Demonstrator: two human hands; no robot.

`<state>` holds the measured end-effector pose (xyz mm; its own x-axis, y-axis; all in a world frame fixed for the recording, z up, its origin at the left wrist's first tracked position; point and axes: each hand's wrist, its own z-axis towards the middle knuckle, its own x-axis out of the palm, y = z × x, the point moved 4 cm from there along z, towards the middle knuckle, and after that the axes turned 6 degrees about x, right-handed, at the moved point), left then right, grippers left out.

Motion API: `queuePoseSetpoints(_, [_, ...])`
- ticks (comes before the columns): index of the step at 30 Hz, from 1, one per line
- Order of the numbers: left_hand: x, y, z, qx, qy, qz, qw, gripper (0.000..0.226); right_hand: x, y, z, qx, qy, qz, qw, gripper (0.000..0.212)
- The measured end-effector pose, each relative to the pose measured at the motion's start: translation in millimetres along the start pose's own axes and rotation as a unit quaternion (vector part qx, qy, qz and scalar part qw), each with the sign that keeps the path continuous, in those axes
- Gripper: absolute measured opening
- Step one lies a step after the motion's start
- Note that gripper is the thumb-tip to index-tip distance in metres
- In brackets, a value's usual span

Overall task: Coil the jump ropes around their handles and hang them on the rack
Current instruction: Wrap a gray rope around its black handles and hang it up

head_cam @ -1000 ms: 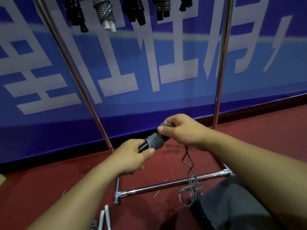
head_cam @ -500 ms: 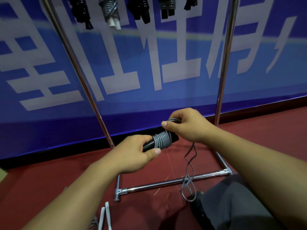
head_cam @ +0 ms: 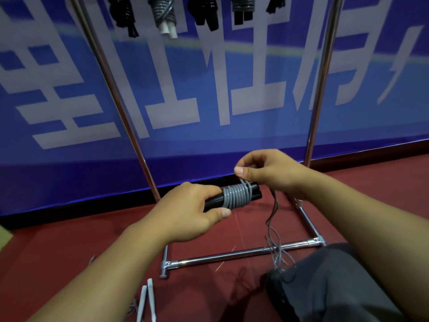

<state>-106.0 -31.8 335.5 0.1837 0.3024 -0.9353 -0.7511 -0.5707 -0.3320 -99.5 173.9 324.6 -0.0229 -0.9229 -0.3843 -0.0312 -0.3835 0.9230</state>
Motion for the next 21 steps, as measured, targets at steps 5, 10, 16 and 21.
queuePoseSetpoints(5, [-2, -8, -2, 0.017, -0.010, -0.003, 1.000, 0.024, 1, -2, -2, 0.023, 0.046, 0.030, 0.998, 0.061])
queuePoseSetpoints(10, [0, -6, -5, 0.032, -0.056, -0.085, 0.994, 0.030, 10, 3, -6, 0.063, 0.108, 0.093, 0.988, 0.055])
queuePoseSetpoints(16, [4, -10, -4, 0.022, -0.081, -0.365, 0.927, 0.014, 16, 5, -3, 0.077, 0.104, 0.125, 0.984, 0.029])
queuePoseSetpoints(21, [-3, -7, 0, -0.031, -0.133, -0.469, 0.873, 0.039, 22, 3, 0, 0.101, 0.086, 0.161, 0.978, 0.046])
